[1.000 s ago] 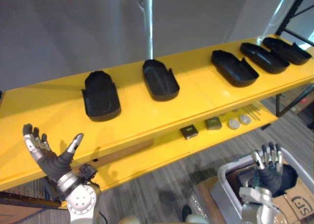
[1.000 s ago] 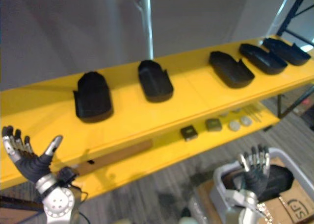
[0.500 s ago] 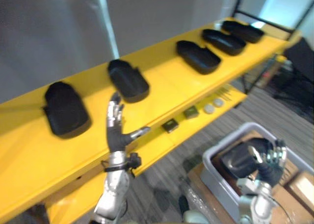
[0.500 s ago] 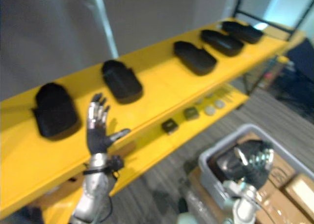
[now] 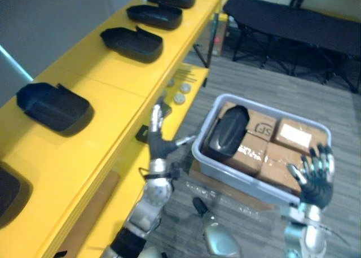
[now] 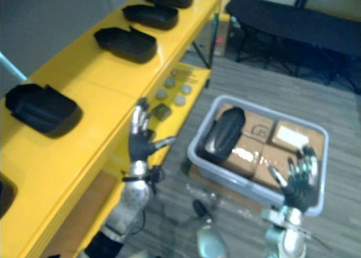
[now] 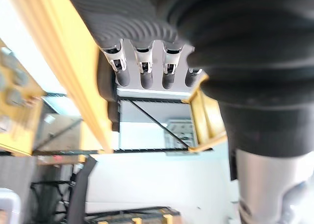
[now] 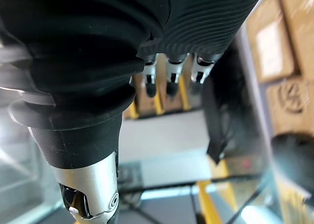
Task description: Walk over and take plastic housings, then place them on the shelf
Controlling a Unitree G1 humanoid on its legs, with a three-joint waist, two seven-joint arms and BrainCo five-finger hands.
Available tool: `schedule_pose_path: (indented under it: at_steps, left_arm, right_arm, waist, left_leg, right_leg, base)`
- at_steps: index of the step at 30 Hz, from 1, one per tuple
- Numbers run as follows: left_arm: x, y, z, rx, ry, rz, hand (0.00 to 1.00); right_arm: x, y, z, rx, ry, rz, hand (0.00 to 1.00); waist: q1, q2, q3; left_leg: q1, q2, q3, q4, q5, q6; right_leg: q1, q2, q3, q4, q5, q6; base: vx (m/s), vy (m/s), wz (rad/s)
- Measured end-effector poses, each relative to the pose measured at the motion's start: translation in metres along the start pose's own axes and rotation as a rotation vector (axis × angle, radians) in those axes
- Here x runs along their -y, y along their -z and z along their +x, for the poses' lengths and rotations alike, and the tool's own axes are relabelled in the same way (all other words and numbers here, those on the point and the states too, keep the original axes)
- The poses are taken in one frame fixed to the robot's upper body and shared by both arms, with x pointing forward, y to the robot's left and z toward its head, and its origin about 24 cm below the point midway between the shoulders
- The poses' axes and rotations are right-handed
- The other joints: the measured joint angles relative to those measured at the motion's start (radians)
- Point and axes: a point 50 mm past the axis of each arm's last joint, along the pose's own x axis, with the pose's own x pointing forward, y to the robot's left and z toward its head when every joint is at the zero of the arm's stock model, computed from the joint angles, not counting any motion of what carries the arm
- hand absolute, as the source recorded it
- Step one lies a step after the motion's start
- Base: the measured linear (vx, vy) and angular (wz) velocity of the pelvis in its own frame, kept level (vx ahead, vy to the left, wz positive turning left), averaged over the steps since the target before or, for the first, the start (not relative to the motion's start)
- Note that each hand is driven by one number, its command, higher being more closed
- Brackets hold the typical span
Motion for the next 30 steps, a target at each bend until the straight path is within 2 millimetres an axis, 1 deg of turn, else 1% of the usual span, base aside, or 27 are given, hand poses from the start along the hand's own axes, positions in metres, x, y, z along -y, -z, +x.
schedule_pose_path:
  at_steps: [2,3,4,6,7,8,10,11,12,13,14,15,16,17,18,19,20,21,22,23,24,25,26,27,28,29,30]
  left_arm:
    - [-0.008,0.002,-0.001,-0.001,-0.014,0.022,0.00]
    - [-0.013,0.003,-0.002,0.002,-0.024,0.032,0.00]
    - [-0.016,0.003,-0.004,0.005,-0.035,0.029,0.00]
    - [-0.015,-0.002,-0.004,0.033,-0.030,0.006,0.00]
    - [-0.012,-0.010,-0.001,0.071,-0.009,-0.016,0.00]
    - [-0.008,-0.015,0.000,0.094,0.022,-0.036,0.00]
    - [-0.005,-0.020,-0.001,0.109,0.058,-0.044,0.00]
    - [-0.003,-0.022,-0.003,0.114,0.094,-0.054,0.00]
    - [-0.004,-0.026,-0.006,0.116,0.115,-0.064,0.00]
    - [-0.006,-0.026,-0.008,0.112,0.114,-0.060,0.00]
    - [-0.013,-0.022,-0.012,0.086,0.093,-0.042,0.00]
    - [-0.019,-0.018,-0.018,0.051,0.068,-0.030,0.00]
    - [-0.022,-0.015,-0.021,0.034,0.056,-0.020,0.00]
    - [-0.030,-0.011,-0.027,-0.003,0.030,0.003,0.00]
    - [-0.037,-0.007,-0.033,-0.040,0.011,0.026,0.00]
    - [-0.041,-0.006,-0.035,-0.056,-0.001,0.038,0.00]
    - [-0.051,-0.003,-0.040,-0.082,-0.026,0.062,0.00]
    - [-0.061,0.000,-0.045,-0.111,-0.046,0.089,0.00]
    - [-0.067,0.001,-0.049,-0.128,-0.060,0.107,0.00]
    - [-0.080,0.004,-0.055,-0.165,-0.100,0.131,0.00]
    - [-0.094,0.007,-0.063,-0.206,-0.147,0.153,0.00]
    - [-0.100,0.009,-0.066,-0.226,-0.166,0.166,0.00]
    - [-0.110,0.011,-0.071,-0.258,-0.204,0.167,0.00]
    - [-0.112,0.016,-0.073,-0.285,-0.242,0.132,0.00]
    - [-0.111,0.019,-0.076,-0.301,-0.260,0.113,0.00]
    - [-0.109,0.022,-0.077,-0.318,-0.283,0.079,0.00]
    - [-0.104,0.025,-0.076,-0.323,-0.287,0.058,0.00]
  right_arm:
    - [-0.003,0.000,0.004,0.008,-0.019,0.006,0.00]
    - [-0.005,0.001,0.006,0.009,-0.023,0.010,0.00]
    - [-0.004,0.005,0.009,-0.003,-0.018,0.021,0.00]
    - [-0.005,0.011,0.010,-0.034,-0.003,0.092,0.00]
    - [-0.009,0.015,0.009,-0.053,0.005,0.142,0.00]
    - [-0.012,0.021,0.003,-0.081,0.028,0.188,0.00]
    - [-0.011,0.026,-0.010,-0.119,0.088,0.219,0.00]
    - [-0.005,0.028,-0.025,-0.147,0.145,0.233,0.00]
    - [0.002,0.025,-0.040,-0.163,0.188,0.240,0.00]
    - [0.004,0.024,-0.045,-0.168,0.195,0.236,0.00]
    - [0.007,0.018,-0.051,-0.165,0.180,0.226,0.00]
    - [0.008,0.013,-0.054,-0.156,0.164,0.219,0.00]
    - [0.009,0.012,-0.054,-0.151,0.157,0.217,0.00]
    - [0.007,0.012,-0.054,-0.147,0.144,0.220,0.00]
    - [0.006,0.009,-0.054,-0.137,0.132,0.223,0.00]
    - [0.004,0.007,-0.053,-0.129,0.125,0.229,0.00]
    - [-0.001,0.004,-0.051,-0.113,0.107,0.244,0.00]
    - [-0.005,0.003,-0.049,-0.106,0.093,0.249,0.00]
    - [-0.007,0.004,-0.049,-0.106,0.086,0.246,0.00]
    - [-0.009,0.005,-0.046,-0.104,0.080,0.227,0.00]
    - [-0.011,0.007,-0.043,-0.112,0.080,0.202,0.00]
    - [-0.011,0.009,-0.043,-0.122,0.083,0.194,0.00]
    - [-0.011,0.014,-0.041,-0.153,0.090,0.175,0.00]
    - [-0.008,0.020,-0.038,-0.190,0.094,0.138,0.00]
    - [-0.006,0.024,-0.034,-0.209,0.091,0.120,0.00]
    - [-0.003,0.029,-0.028,-0.238,0.089,0.078,0.00]
    - [0.000,0.035,-0.022,-0.264,0.094,0.051,0.00]
  waist:
    - [0.011,-0.001,0.014]
    - [0.014,-0.010,0.024]
    - [0.020,-0.010,0.028]
    - [0.027,0.005,0.029]
    - [0.046,0.015,0.035]
    - [0.063,0.023,0.046]
    - [0.078,0.027,0.048]
    - [0.087,0.027,0.048]
    - [0.092,0.025,0.050]
    - [0.093,0.019,0.053]
    - [0.093,0.011,0.054]
    - [0.091,0.016,0.054]
    - [0.092,0.015,0.054]
    - [0.101,0.012,0.052]
    - [0.111,0.016,0.043]
    - [0.118,0.016,0.035]
    - [0.125,0.008,0.025]
    - [0.140,-0.007,0.011]
    - [0.147,-0.015,0.001]
    - [0.152,-0.031,-0.009]
    - [0.158,-0.040,-0.014]
    - [0.161,-0.047,-0.018]
    - [0.169,-0.065,-0.031]
    - [0.188,-0.058,-0.035]
    - [0.199,-0.037,-0.039]
    - [0.201,-0.013,-0.040]
    - [0.193,0.008,-0.033]
  left_leg:
    - [-0.021,-0.005,-0.003,0.012,0.005,0.003]
    - [-0.020,-0.016,-0.013,0.023,0.005,0.002]
    - [-0.024,-0.029,-0.039,0.034,0.001,-0.003]
    - [-0.055,-0.026,-0.067,0.071,-0.009,-0.010]
    - [-0.079,-0.016,-0.083,0.121,-0.028,-0.018]
    - [-0.091,0.004,-0.095,0.177,-0.051,-0.028]
    - [-0.088,0.032,-0.094,0.242,-0.077,-0.030]
    - [-0.080,0.050,-0.081,0.280,-0.101,-0.018]
    - [-0.069,0.063,-0.045,0.317,-0.133,-0.001]
    - [-0.063,0.065,-0.026,0.331,-0.142,0.007]
    - [-0.048,0.073,0.024,0.337,-0.147,0.023]
    - [-0.042,0.086,0.061,0.329,-0.133,0.042]
    - [-0.035,0.096,0.089,0.321,-0.124,0.047]
    - [-0.015,0.109,0.137,0.290,-0.100,0.047]
    - [-0.007,0.130,0.168,0.259,-0.074,0.043]
    - [-0.007,0.141,0.182,0.241,-0.059,0.038]
    - [-0.001,0.156,0.200,0.203,-0.026,0.027]
    - [0.004,0.168,0.221,0.162,0.005,0.012]
    - [0.003,0.174,0.226,0.144,0.019,0.003]
    - [0.003,0.189,0.240,0.119,0.039,-0.018]
    - [0.000,0.204,0.249,0.111,0.050,-0.042]
    - [-0.003,0.212,0.253,0.111,0.054,-0.054]
    - [-0.013,0.221,0.273,0.119,0.063,-0.081]
    - [-0.023,0.234,0.253,0.123,0.073,-0.100]
    - [-0.033,0.240,0.220,0.115,0.077,-0.109]
    - [-0.040,0.247,0.190,0.098,0.086,-0.124]
    - [-0.045,0.254,0.169,0.084,0.094,-0.138]
  right_leg:
    - [-0.026,-0.007,-0.019,0.041,0.003,0.000]
    - [-0.032,-0.018,-0.043,0.064,0.004,-0.001]
    - [-0.033,-0.031,-0.064,0.087,0.039,0.020]
    - [-0.053,-0.030,-0.095,0.124,0.028,0.023]
    - [-0.078,-0.017,-0.110,0.172,0.016,0.023]
    - [-0.087,0.008,-0.121,0.223,0.012,0.021]
    - [-0.083,0.041,-0.133,0.272,0.011,0.019]
    - [-0.074,0.059,-0.136,0.297,0.011,0.019]
    - [-0.069,0.065,-0.163,0.308,0.013,0.016]
    - [-0.061,0.060,-0.175,0.304,0.017,0.013]
    - [-0.040,0.038,-0.213,0.244,0.052,-0.033]
    - [-0.047,0.002,-0.299,0.268,0.023,-0.085]
    - [-0.062,-0.016,-0.347,0.322,0.003,-0.086]
    - [-0.082,-0.050,-0.401,0.435,-0.048,-0.077]
    - [-0.087,-0.084,-0.434,0.540,-0.100,-0.083]
    - [-0.086,-0.099,-0.441,0.588,-0.126,-0.087]
    - [-0.065,-0.138,-0.445,0.658,-0.177,-0.084]
    - [-0.031,-0.180,-0.455,0.684,-0.211,-0.084]
    - [-0.009,-0.201,-0.464,0.684,-0.221,-0.077]
    - [0.040,-0.229,-0.470,0.666,-0.229,-0.082]
    - [0.089,-0.247,-0.476,0.626,-0.228,-0.081]
    - [0.113,-0.256,-0.485,0.599,-0.225,-0.079]
    - [0.139,-0.266,-0.505,0.524,-0.238,-0.039]
    - [0.150,-0.250,-0.555,0.465,-0.270,0.007]
    - [0.151,-0.234,-0.571,0.432,-0.272,0.012]
    - [0.162,-0.216,-0.588,0.383,-0.273,0.016]
    - [0.165,-0.202,-0.597,0.362,-0.274,0.019]
  base:
    - [-0.08,0.021,0.04]
    - [-0.03,0.003,0.44]
    - [0.01,-0.003,0.56]
    - [0.04,0.000,0.48]
    - [0.04,0.002,0.26]
    - [0.03,0.007,0.13]
    - [-0.03,0.023,-0.13]
    - [-0.13,0.080,-0.40]
    - [-0.16,0.094,-0.51]
    - [-0.26,0.098,-0.82]
    - [-0.30,0.116,-0.96]
    - [-0.30,0.118,-1.01]
    - [-0.25,0.129,-1.08]
    - [-0.19,0.087,-1.11]
    - [-0.16,0.066,-1.06]
    - [-0.10,0.000,-0.82]
    - [-0.06,-0.095,-0.71]
    - [-0.04,-0.135,-0.67]
    - [-0.01,-0.162,-0.60]
    - [-0.01,-0.184,-0.55]
    - [0.00,-0.266,-0.52]
    - [0.00,-0.284,-0.56]
    - [0.01,-0.358,-0.68]
    - [0.00,-0.296,-0.84]
    - [0.03,-0.326,-0.85]
    - [0.03,-0.204,-0.56]
    - [0.02,-0.254,-0.22]
